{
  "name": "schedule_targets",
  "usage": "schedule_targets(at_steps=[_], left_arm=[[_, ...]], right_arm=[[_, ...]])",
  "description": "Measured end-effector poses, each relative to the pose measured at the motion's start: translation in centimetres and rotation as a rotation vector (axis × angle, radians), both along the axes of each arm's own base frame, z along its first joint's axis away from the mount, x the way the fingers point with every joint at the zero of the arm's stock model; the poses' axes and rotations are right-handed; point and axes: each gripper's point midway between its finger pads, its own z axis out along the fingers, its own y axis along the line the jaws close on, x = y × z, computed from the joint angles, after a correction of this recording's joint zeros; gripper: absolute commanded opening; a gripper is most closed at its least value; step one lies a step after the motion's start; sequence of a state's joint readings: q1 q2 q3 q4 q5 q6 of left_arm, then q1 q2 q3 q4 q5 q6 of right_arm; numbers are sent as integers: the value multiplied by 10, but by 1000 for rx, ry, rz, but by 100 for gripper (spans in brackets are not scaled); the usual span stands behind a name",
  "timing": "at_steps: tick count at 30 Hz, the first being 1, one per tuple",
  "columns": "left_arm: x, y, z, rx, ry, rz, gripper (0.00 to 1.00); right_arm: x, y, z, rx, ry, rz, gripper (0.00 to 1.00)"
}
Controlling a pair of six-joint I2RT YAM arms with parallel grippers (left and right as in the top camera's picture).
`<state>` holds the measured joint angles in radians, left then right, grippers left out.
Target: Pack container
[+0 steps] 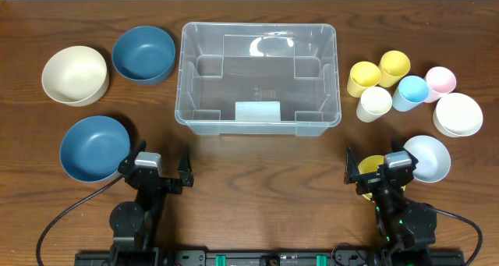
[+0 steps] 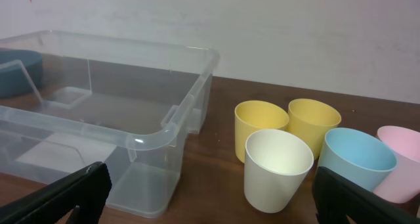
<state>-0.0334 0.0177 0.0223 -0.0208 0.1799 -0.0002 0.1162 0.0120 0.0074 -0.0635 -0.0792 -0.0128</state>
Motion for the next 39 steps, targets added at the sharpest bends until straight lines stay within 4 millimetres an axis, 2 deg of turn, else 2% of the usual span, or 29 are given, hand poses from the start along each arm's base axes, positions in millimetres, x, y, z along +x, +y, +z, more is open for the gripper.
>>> schedule_targets(at_steps=[29,33,35,37,39], left_arm=[[0,0,0,0,0,0,98],[0,0,0,0,0,0,98],[0,0,0,0,0,0,98],[0,0,0,0,1,0,98],[0,0,0,0,0,0,98]], right_arm=[[0,-1,1,1,-2,-8,99],[-3,-3,-2,21,52,-19,99],[-8,-4,4,41,90,-23,99],[-16,-5,23,65,112,-29,99],[-26,-7,54,87,113,-33,99]])
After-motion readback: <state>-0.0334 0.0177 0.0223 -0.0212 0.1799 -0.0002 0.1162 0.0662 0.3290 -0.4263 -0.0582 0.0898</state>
